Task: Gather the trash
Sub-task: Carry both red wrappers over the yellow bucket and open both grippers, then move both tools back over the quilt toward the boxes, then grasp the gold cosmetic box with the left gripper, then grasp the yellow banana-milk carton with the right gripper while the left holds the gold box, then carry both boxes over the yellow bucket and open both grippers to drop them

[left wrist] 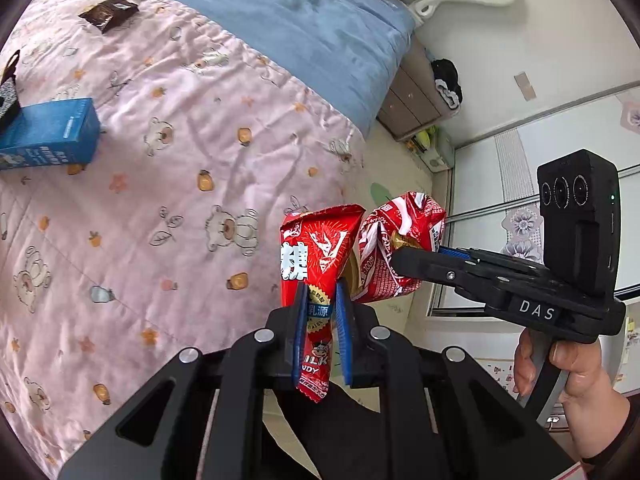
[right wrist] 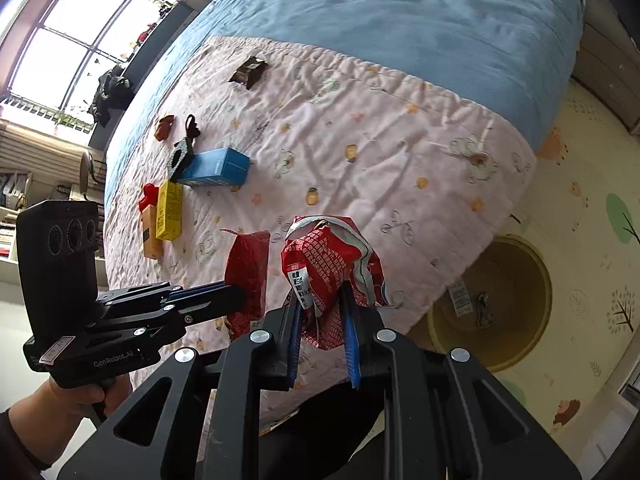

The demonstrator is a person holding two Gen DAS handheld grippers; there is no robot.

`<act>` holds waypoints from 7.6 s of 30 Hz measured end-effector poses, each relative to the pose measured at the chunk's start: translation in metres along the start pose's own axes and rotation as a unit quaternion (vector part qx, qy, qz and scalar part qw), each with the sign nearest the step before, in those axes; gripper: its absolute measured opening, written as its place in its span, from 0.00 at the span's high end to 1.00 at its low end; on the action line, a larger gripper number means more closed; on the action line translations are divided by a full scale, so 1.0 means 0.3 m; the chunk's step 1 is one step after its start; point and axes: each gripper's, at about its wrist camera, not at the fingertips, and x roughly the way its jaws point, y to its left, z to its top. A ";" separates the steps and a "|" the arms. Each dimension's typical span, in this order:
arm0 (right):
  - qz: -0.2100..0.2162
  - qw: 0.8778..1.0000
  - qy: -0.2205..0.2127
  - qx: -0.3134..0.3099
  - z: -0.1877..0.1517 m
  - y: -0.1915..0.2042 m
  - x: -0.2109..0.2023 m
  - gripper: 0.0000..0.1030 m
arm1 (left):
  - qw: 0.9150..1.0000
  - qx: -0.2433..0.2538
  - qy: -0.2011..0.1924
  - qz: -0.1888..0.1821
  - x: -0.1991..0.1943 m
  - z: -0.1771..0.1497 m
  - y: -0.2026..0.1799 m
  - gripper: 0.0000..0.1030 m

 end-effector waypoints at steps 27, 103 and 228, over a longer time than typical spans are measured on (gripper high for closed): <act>-0.026 0.995 0.092 0.025 -0.146 -0.640 -0.023 0.82 | 0.996 -0.022 0.086 0.011 0.639 -0.013 -0.411 0.86; 0.059 0.961 0.110 -0.246 0.134 0.970 0.475 0.40 | 0.905 -0.327 -0.174 0.208 -0.642 -0.295 0.857 0.32; 0.028 0.989 0.086 0.115 -0.199 -0.589 -0.120 0.52 | 0.988 -0.116 0.071 0.066 0.500 -0.109 -0.334 0.62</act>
